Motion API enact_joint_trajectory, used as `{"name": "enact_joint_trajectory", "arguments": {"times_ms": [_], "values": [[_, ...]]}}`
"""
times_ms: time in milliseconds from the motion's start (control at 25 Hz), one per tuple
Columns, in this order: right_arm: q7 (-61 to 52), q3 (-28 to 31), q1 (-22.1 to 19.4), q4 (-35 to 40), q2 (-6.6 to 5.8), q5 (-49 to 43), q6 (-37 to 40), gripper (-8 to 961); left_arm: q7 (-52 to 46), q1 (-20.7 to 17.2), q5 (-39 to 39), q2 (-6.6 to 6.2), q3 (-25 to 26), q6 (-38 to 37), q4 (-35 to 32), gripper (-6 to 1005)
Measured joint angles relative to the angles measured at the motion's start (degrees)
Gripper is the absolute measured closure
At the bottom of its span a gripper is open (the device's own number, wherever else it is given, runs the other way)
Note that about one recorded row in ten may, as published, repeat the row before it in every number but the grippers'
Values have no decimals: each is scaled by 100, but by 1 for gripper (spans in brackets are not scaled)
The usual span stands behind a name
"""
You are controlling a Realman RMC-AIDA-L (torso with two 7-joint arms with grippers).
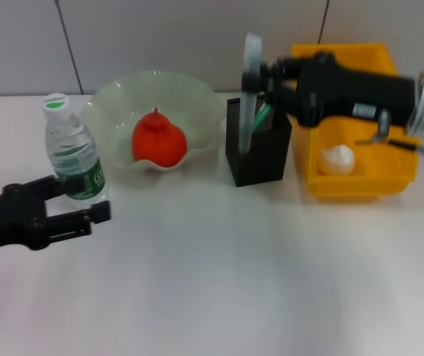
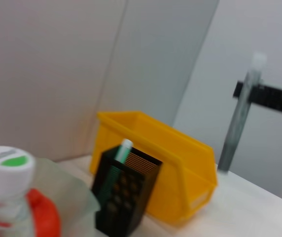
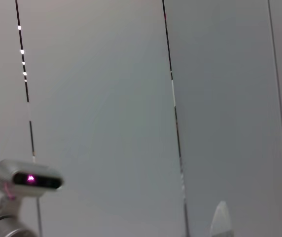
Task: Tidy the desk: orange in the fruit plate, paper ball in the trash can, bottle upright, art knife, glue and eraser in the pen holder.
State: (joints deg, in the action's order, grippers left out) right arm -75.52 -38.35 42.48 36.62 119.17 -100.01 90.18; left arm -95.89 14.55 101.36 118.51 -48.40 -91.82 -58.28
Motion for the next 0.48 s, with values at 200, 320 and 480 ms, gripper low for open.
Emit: {"name": "enact_joint_trajectory", "arguments": {"times_ms": [200, 320, 480], "values": [[-11, -37, 116, 486, -10, 41, -386, 815, 802, -258, -283, 3, 230, 41, 455, 165], [79, -61, 165, 487, -24, 7, -894, 815, 1365, -297, -372, 6, 279, 26, 934, 165], [228, -141, 226, 282, -53, -1, -1542, 815, 1658, -287, -375, 6, 283, 25, 1195, 165]]}}
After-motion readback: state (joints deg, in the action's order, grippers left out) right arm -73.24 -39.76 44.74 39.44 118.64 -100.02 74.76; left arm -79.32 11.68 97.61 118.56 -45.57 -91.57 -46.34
